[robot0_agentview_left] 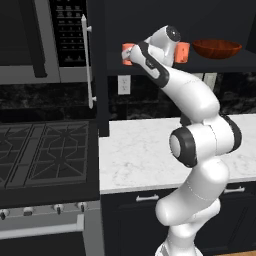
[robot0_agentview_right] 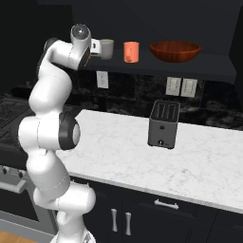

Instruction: Gather all objects into one cabinet and sort the glasses and bowls to opposite sides.

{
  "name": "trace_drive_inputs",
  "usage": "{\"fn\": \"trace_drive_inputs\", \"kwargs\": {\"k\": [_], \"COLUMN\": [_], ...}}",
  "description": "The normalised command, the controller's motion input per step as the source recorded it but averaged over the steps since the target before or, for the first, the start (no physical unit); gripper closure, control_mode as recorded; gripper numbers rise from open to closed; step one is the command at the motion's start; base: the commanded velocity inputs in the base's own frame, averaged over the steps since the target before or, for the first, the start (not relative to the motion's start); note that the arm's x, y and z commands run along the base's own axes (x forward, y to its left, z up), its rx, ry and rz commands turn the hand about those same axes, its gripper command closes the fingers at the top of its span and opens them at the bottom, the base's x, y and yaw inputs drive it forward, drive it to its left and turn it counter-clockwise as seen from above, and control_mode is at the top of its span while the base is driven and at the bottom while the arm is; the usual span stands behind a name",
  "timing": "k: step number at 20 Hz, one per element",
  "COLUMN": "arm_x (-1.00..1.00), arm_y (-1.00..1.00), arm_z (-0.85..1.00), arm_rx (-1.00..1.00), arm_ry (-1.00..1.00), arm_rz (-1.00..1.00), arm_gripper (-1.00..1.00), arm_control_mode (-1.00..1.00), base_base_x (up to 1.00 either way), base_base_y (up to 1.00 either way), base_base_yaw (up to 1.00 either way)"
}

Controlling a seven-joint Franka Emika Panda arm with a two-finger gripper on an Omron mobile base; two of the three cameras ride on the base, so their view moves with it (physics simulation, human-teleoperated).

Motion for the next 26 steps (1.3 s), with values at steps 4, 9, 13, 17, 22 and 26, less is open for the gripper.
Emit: {"fn": "trace_drive_inputs", "kwargs": {"k": [4,9,13,17,22,26], "arm_x": [-0.23,-0.67,-0.34,-0.21,-0.37,0.0], "arm_y": [-0.07,-0.33,-0.71,-0.83,-0.83,-0.91], "arm_z": [0.09,0.17,0.0,0.08,0.19,0.06], "arm_rx": [0.0,0.0,0.0,0.0,0.0,0.0], "arm_ry": [-0.08,-0.1,0.01,0.01,0.0,0.0], "arm_rz": [0.0,-0.03,-0.23,-0.3,-0.24,-0.16], "arm_gripper": [-1.0,-1.0,-1.0,-1.0,-1.0,-1.0], "arm_control_mode": [-1.0,-1.0,-1.0,-1.0,-1.0,-1.0], "base_base_x": [0.0,0.0,0.0,0.0,0.0,0.0], "base_base_y": [0.0,0.0,0.0,0.0,0.0,0.0], "base_base_yaw": [0.0,0.0,0.0,0.0,0.0,0.0]}}
